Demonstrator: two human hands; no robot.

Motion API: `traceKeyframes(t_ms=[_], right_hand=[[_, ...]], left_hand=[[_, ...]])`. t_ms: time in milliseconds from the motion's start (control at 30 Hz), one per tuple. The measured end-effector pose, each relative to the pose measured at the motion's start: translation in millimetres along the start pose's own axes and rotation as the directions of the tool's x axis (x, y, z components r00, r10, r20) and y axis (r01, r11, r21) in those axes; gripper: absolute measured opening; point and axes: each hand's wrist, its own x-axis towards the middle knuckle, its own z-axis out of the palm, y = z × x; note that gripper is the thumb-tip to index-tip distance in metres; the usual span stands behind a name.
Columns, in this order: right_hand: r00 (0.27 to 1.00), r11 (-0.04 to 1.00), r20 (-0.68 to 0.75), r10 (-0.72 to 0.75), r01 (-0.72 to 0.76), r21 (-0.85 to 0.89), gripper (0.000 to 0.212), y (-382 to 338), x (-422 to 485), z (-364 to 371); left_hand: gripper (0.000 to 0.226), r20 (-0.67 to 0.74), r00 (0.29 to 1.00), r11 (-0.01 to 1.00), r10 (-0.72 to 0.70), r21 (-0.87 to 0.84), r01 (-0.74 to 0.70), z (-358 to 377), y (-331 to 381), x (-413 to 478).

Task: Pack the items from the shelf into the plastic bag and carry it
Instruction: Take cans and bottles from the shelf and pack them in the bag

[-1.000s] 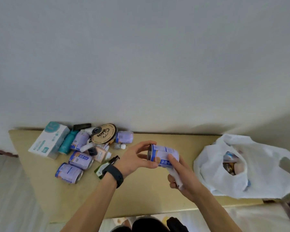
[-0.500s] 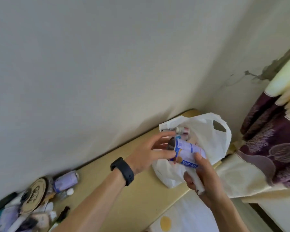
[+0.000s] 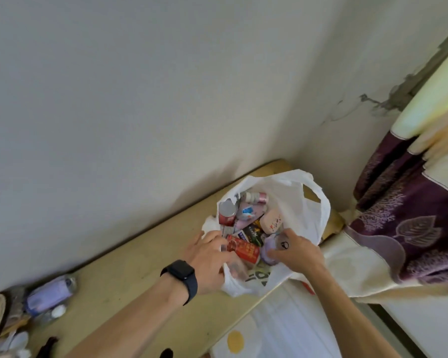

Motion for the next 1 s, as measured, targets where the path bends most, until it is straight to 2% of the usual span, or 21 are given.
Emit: traceKeyframes(t_ms=[67, 100, 267, 400, 533, 633, 667, 700, 767, 800, 833, 900, 1000], right_hand=[[0.999, 0.98, 0.044, 0.014, -0.005, -0.2, 0.075, 1, 8, 8], [0.998, 0.97, 0.058, 0.021, -0.006, -0.242, 0.074, 2, 10, 13], [0.998, 0.965, -0.001, -0.056, 0.054, -0.257, 0.067, 3, 16, 33], [0.995, 0.958, 0.058, -0.08, 0.093, -0.27, 0.067, 7, 17, 53], [0.995, 0.993, 0.101, -0.003, 0.015, -0.117, 0.073, 18, 18, 52], [0.994, 0.985, 0.086, 0.066, -0.079, 0.156, 0.05, 14, 21, 33], [0.991, 0.939, 0.089, 0.103, -0.126, 0.319, 0.044, 12, 24, 28], [0.983, 0.848, 0.122, 0.139, -0.182, 0.498, 0.042, 7, 25, 22], [0.973, 0.619, 0.175, 0.151, -0.231, 0.751, 0.052, -4, 28, 14], [0.976, 0.56, 0.164, 0.145, -0.218, 0.8, 0.059, -8, 31, 14], [0.982, 0.545, 0.134, 0.136, -0.187, 0.817, 0.062, -12, 31, 15], [0.989, 0.589, 0.05, 0.141, -0.124, 0.799, 0.059, -19, 25, 17], [0.984, 0.646, -0.068, 0.162, -0.054, 0.761, 0.039, -27, -2, 17]], left_hand=[[0.03, -0.008, 1.0, 0.999, 0.01, -0.032, -0.011, -3, 0, -2], [0.032, -0.02, 1.0, 0.998, -0.002, -0.056, 0.001, -5, -1, -3], [0.027, -0.073, 0.996, 0.995, -0.057, -0.083, 0.05, -12, -8, -3], [0.037, -0.058, 0.995, 0.993, -0.085, -0.088, 0.079, -15, -1, 1], [0.024, -0.086, 0.993, 0.991, -0.082, -0.109, 0.072, -12, 7, 0], [0.021, -0.068, 0.994, 0.991, -0.081, -0.114, 0.073, -10, 8, -3], [0.022, -0.064, 0.994, 0.99, -0.085, -0.116, 0.077, -10, 7, -5], [0.022, -0.057, 0.995, 0.99, -0.087, -0.113, 0.08, -10, 7, -5], [0.023, -0.05, 0.994, 0.991, -0.095, -0.098, 0.09, -8, 7, -6], [0.023, -0.051, 0.993, 0.991, -0.104, -0.09, 0.099, -8, 8, -7], [0.024, -0.053, 0.992, 0.99, -0.113, -0.085, 0.108, -9, 8, -9], [0.027, -0.064, 0.99, 0.989, -0.123, -0.088, 0.117, -9, 10, -13], [0.035, -0.091, 0.984, 0.981, -0.156, -0.129, 0.144, -7, 9, -26]])
